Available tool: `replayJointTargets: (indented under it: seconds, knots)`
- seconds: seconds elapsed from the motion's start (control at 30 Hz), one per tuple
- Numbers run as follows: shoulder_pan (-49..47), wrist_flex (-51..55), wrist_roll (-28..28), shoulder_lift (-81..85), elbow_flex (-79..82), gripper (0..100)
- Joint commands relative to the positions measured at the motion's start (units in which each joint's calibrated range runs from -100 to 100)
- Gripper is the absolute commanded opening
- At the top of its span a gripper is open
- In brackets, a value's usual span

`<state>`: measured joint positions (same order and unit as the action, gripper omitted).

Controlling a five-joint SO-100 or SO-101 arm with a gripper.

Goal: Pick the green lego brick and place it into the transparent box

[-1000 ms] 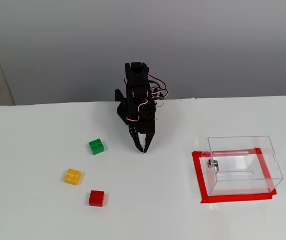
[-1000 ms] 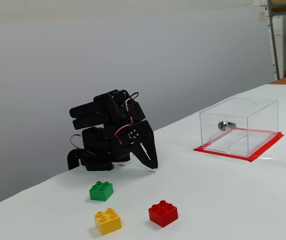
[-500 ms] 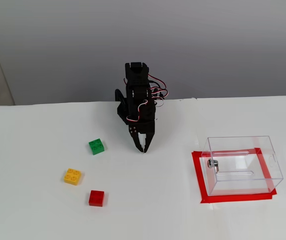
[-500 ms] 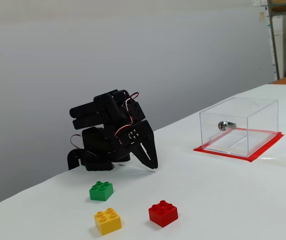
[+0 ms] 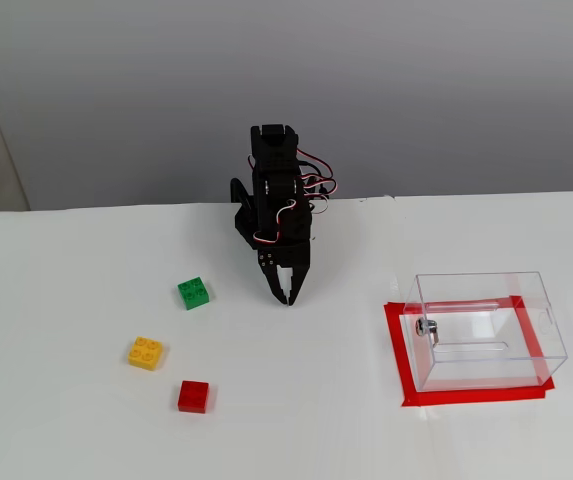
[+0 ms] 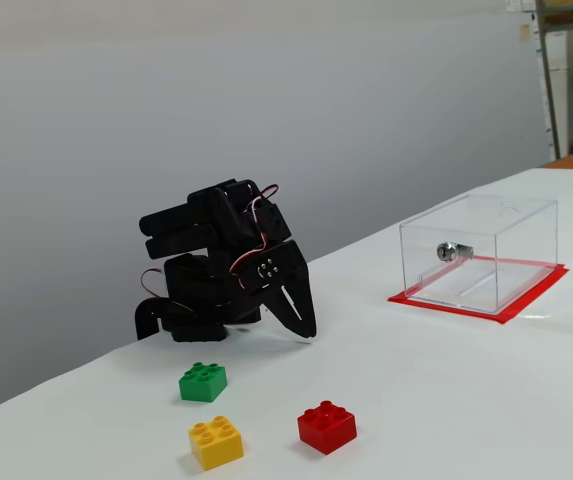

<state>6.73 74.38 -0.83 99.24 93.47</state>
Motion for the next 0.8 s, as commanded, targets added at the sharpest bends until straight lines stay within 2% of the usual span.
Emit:
replayJointTargets:
  seconds: [0.0,0.77]
  knots:
    - [-0.3,0.3,0.2,0.4,-1.7,1]
    - [0.0,0.3,0.0,0.4,-1.7,1]
